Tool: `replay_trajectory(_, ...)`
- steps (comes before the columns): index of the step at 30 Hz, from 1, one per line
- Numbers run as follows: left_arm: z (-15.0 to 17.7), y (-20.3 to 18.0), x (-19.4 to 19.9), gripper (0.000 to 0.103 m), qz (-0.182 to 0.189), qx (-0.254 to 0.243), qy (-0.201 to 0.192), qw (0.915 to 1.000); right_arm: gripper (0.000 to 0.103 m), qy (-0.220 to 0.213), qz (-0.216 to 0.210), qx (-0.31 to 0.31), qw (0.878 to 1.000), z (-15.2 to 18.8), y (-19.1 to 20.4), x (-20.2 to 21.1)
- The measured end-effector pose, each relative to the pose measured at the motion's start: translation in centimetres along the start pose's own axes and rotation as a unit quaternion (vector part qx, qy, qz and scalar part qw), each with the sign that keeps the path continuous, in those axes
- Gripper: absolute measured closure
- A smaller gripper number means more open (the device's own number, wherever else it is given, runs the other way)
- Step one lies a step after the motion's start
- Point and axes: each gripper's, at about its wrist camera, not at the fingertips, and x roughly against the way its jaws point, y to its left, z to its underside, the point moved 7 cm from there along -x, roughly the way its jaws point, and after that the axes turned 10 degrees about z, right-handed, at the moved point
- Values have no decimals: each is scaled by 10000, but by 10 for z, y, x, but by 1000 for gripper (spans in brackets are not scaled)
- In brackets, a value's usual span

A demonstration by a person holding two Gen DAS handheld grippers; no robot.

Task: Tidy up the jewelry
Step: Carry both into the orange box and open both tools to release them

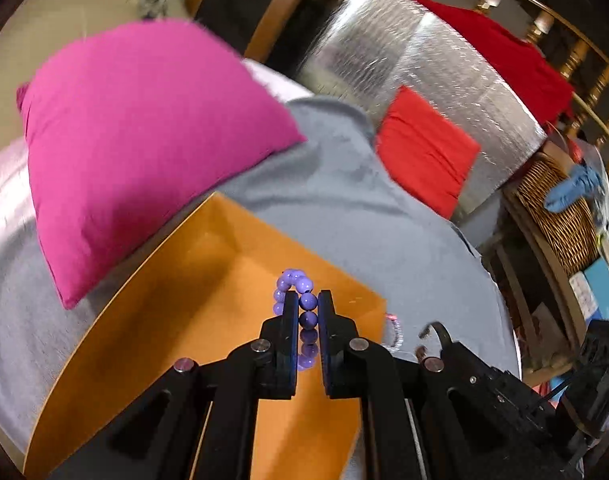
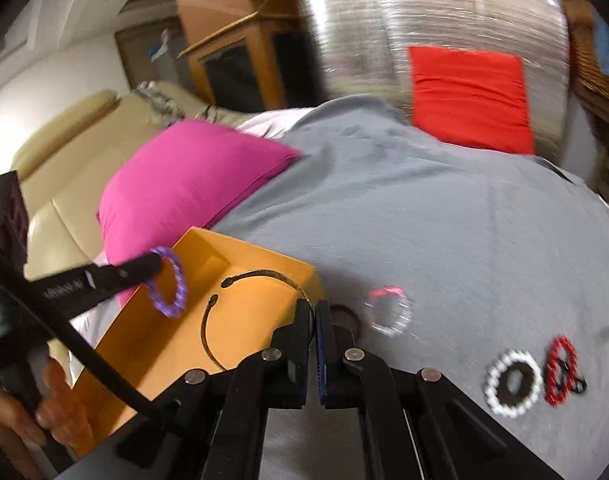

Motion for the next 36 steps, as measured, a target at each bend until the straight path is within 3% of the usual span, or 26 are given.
replay_trajectory(8, 1, 28, -10, 94, -452, 198, 173, 9986, 99, 671, 259, 612, 9955, -7, 40, -52)
replay_trajectory(13, -3, 41, -7, 94, -646, 293, 144, 9974, 98, 831, 366, 921, 9916, -5, 57, -71)
replay_trajectory(19, -7, 44, 0, 94, -685, 341, 86, 9970, 89, 898, 401, 950, 9906, -11, 62, -79)
replay_trajectory(22, -9, 42, 4, 90, -714, 295, 27, 9970, 80, 727, 285, 694, 9945, -21, 51, -69)
replay_trajectory(28, -11, 32, 10, 88, -805, 155, -71, 9966, 79, 214, 181, 61, 9996, -35, -1, -37)
replay_trajectory(36, -12, 16, 6, 87, -790, -32, -92, 9968, 79, 926, 207, -458, 9944, 4, -64, -70)
